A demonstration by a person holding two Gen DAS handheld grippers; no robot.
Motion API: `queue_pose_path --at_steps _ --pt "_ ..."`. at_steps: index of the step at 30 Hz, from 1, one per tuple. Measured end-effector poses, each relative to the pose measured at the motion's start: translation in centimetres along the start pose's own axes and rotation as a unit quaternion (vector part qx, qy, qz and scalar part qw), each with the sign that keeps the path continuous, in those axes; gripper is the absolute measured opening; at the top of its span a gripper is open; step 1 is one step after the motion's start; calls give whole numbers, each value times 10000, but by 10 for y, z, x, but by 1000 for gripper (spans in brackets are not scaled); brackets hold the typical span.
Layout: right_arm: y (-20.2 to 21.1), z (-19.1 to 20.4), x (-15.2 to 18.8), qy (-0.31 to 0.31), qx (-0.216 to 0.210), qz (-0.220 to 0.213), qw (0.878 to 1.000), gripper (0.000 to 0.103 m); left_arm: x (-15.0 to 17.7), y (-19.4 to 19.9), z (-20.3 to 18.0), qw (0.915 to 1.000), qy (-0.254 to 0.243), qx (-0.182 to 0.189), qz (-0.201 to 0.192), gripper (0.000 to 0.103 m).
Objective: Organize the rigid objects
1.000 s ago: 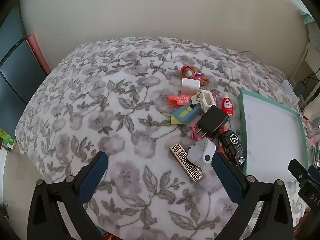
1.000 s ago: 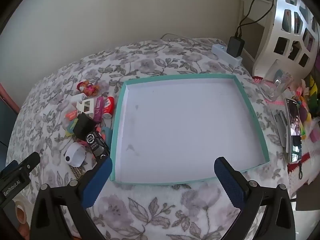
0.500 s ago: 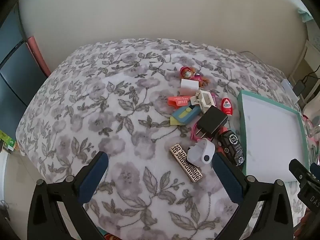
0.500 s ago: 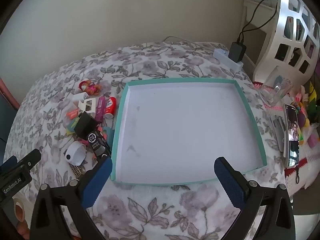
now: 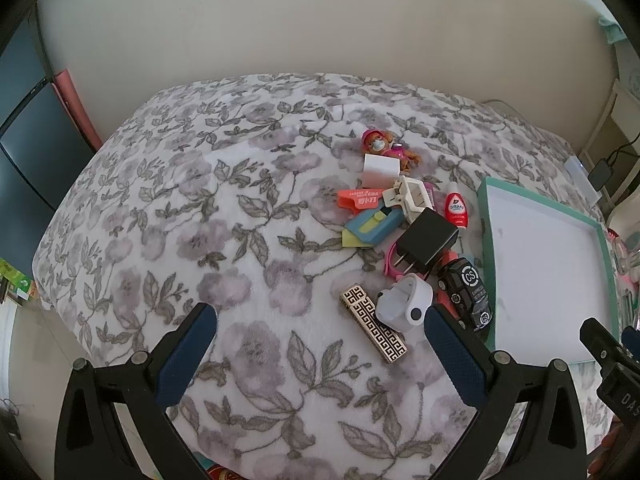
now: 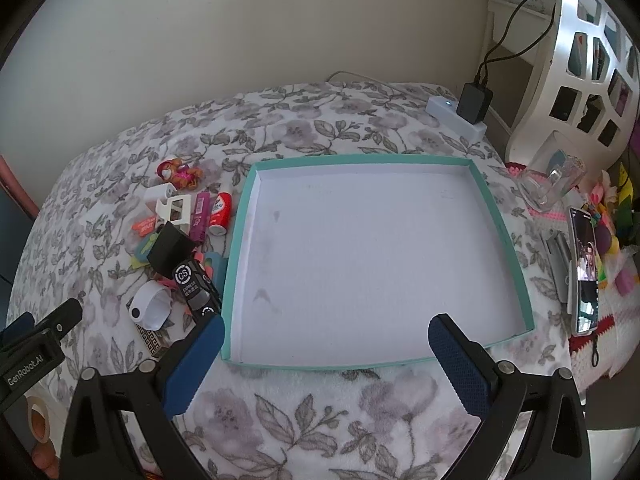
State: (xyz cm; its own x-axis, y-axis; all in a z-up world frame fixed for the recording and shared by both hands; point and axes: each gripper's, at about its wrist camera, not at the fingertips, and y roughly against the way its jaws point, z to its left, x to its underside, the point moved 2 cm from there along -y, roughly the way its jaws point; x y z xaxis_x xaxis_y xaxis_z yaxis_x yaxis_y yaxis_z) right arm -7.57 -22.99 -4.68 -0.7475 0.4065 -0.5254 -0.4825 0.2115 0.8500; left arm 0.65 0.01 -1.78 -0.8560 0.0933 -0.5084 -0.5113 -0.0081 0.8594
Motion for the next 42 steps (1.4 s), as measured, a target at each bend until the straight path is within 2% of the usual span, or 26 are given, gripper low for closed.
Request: queue_pose_path --at_steps 42 --pt "-1 2 2 112 56 64 9999 103 -1 -4 -1 9999 -40 -67 135 103"
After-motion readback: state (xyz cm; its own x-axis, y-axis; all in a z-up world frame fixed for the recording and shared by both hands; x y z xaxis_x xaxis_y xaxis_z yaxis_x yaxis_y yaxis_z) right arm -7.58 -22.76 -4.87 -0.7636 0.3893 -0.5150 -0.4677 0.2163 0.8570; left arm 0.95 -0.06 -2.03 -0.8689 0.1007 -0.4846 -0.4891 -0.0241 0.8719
